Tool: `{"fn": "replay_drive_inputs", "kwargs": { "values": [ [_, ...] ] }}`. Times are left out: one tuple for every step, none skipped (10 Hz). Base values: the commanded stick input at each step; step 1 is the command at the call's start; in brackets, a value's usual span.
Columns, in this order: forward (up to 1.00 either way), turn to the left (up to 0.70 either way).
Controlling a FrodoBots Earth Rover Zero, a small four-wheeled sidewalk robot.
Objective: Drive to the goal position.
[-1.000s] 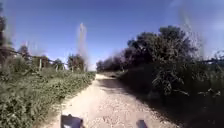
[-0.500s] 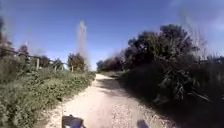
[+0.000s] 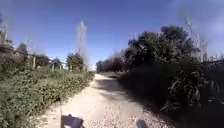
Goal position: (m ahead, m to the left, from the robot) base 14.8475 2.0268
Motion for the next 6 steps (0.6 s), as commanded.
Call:
{"fn": "replay_drive_inputs", "kwargs": {
  "values": [
    [0.5,0.0],
    [0.5,0.0],
    [0.5,0.0],
    [0.5,0.0],
    [0.5,0.0],
    [0.5,0.0]
  ]
}}
